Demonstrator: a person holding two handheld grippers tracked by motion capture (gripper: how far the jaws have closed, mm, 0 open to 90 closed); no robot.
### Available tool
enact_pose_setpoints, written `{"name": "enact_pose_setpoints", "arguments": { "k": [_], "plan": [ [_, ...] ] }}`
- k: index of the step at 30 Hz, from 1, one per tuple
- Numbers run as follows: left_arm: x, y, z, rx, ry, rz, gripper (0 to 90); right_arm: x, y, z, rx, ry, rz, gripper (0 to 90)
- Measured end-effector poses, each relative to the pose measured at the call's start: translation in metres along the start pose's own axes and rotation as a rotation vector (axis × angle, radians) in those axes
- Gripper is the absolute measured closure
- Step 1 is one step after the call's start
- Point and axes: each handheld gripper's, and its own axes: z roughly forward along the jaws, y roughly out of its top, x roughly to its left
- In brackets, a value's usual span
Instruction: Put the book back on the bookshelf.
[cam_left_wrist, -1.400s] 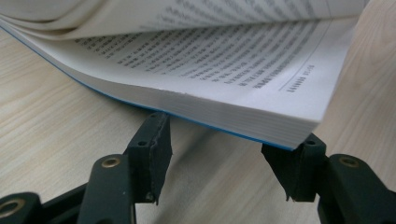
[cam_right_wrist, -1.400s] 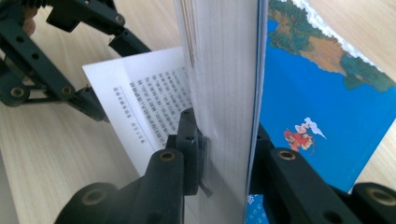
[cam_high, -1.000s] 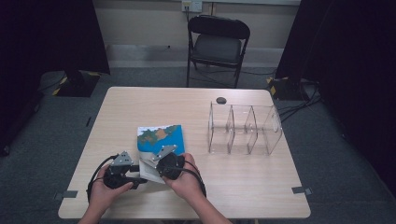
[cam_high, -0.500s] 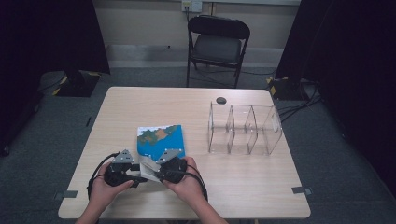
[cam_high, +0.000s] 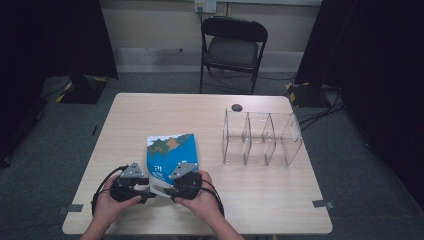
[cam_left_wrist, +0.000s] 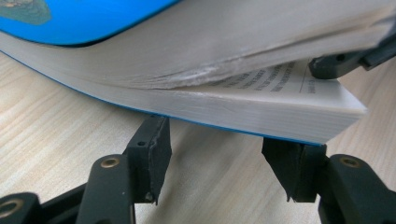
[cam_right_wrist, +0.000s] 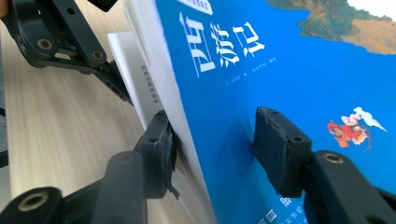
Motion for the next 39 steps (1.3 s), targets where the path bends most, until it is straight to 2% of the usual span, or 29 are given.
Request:
{"name": "enact_pose_setpoints", "arguments": {
  "k": [5,9,12,13,16,21,24,27,39],
  "plan": [
    [0.000,0.000,0.000,0.005,0.005,0.001,42.0,0.000,0.001,-0.001,0.016,0.006,0.014,46.9],
    [0.000,-0.001,0.000,0.002,0.002,-0.001,42.0,-0.002,0.000,-0.002,0.017,0.033,0.036,44.4],
    [0.001,-0.001,0.000,-0.009,-0.012,-0.018,42.0,-0.002,-0.002,-0.002,0.030,0.063,0.034,35.2],
    [0.001,-0.001,0.000,-0.002,-0.009,-0.013,42.0,-0.002,-0.003,-0.002,0.024,0.061,0.021,35.2],
    [0.001,0.000,0.000,-0.004,-0.010,-0.016,42.0,0.000,-0.005,-0.001,0.023,0.039,0.002,31.9],
    [0.001,0.001,0.000,0.000,-0.008,-0.012,42.0,0.003,-0.011,0.005,0.011,-0.017,-0.105,25.1],
    [0.001,0.002,0.000,0.003,-0.010,-0.016,42.0,0.005,-0.014,0.009,-0.002,-0.045,-0.134,20.6],
    [0.001,0.004,0.000,0.006,-0.013,-0.014,41.8,0.006,-0.015,0.012,-0.009,-0.067,-0.160,19.9],
    [0.001,0.006,-0.001,0.007,-0.018,-0.026,41.9,0.009,-0.018,0.015,-0.033,-0.087,-0.170,19.1]
  ]
}}
